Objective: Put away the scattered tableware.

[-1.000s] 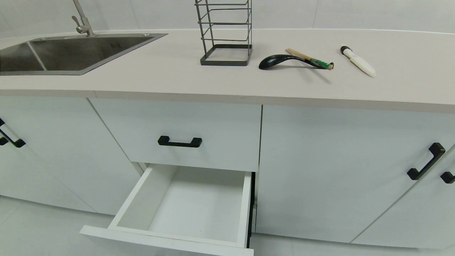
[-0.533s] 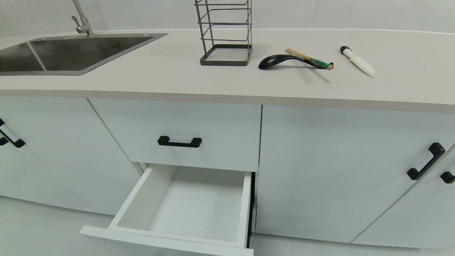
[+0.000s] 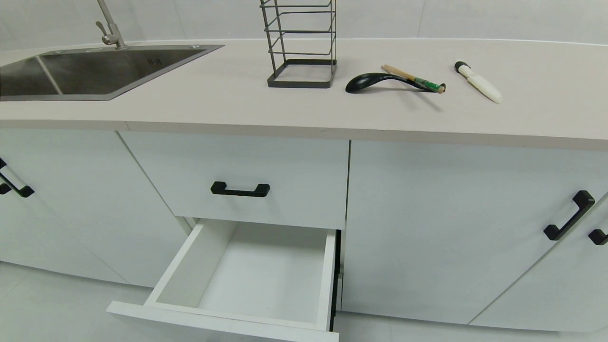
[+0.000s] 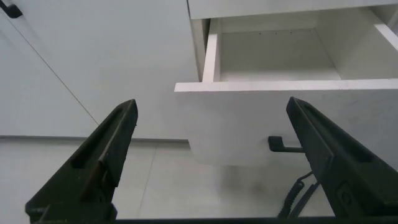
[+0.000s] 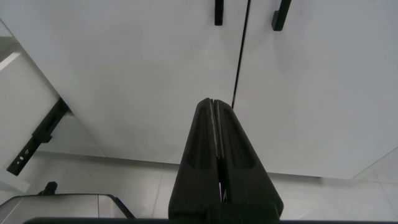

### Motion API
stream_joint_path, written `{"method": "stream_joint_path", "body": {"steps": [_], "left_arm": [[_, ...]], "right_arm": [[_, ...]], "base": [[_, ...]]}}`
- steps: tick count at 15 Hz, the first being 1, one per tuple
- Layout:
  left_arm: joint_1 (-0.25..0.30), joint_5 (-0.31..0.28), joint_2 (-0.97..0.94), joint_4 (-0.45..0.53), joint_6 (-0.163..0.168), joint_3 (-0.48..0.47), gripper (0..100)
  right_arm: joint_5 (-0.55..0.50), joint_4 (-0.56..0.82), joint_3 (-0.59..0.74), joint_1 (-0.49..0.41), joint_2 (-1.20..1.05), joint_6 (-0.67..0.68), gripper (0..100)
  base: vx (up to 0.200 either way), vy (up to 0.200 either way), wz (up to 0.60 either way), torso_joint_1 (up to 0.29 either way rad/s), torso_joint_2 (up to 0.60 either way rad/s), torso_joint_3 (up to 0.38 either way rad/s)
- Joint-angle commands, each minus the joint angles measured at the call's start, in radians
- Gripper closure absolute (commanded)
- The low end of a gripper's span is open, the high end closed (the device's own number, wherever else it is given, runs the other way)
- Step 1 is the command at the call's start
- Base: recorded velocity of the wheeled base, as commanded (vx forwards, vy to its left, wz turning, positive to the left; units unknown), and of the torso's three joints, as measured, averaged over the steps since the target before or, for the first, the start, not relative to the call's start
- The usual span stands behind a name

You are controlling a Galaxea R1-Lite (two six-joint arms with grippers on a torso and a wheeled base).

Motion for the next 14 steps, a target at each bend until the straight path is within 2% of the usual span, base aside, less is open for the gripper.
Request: {"method": "stream_joint_path", "body": {"steps": [1, 2, 3, 7, 14], "left_arm": [[0.0, 0.001, 0.0, -0.001, -0.005, 0.0, 0], [0.0, 0.008, 0.0, 0.0, -0.032, 0.0, 0], [0.0, 0.01, 0.0, 0.0, -0.029, 0.0, 0], [0.0, 0.012, 0.0, -0.001, -0.04, 0.0, 0], [0.0, 0.01, 0.0, 0.0, -0.042, 0.0, 0]], "right_arm": [[0.0, 0.0, 0.0, 0.0, 0.001, 0.0, 100], [0.0, 0.0, 0.0, 0.0, 0.001, 0.001, 100], [0.0, 0.0, 0.0, 0.0, 0.001, 0.0, 100], [0.0, 0.0, 0.0, 0.0, 0.001, 0.0, 100], [0.002, 0.002, 0.0, 0.0, 0.001, -0.005, 100]], "base": [[0.0, 0.0, 0.0, 0.0, 0.0, 0.0], [0.0, 0.0, 0.0, 0.0, 0.0, 0.0], [0.0, 0.0, 0.0, 0.0, 0.0, 0.0], [0.0, -0.2, 0.0, 0.002, 0.0, 0.002], [0.0, 0.0, 0.0, 0.0, 0.0, 0.0]]}}
